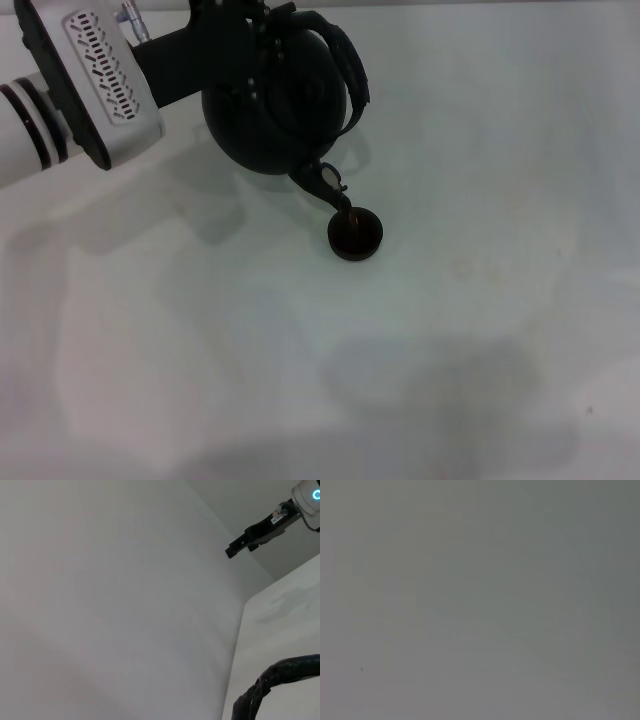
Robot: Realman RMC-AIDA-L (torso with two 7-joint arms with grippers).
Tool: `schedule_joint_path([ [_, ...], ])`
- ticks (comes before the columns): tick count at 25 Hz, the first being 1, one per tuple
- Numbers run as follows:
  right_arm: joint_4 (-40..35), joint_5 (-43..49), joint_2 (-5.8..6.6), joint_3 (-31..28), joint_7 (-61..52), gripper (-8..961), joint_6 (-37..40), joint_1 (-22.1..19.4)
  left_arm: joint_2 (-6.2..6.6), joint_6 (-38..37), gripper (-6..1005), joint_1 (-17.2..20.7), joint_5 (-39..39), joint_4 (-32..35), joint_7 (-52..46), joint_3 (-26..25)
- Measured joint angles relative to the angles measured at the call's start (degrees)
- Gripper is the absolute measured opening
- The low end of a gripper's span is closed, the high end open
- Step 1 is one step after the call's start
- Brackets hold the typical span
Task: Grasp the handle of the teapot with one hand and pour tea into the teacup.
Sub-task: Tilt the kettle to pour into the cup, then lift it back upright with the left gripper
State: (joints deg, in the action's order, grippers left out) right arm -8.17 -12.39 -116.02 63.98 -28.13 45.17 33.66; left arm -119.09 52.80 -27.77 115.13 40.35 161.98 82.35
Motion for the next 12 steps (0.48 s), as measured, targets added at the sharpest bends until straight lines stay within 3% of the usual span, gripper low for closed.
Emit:
schedule_joint_path([
  [12,0.0,0.0,0.0,0.0,0.0,855,0.0,0.3,-0.17,-0.2,101,0.4,0.2,-0.1,0.0,-0.3],
])
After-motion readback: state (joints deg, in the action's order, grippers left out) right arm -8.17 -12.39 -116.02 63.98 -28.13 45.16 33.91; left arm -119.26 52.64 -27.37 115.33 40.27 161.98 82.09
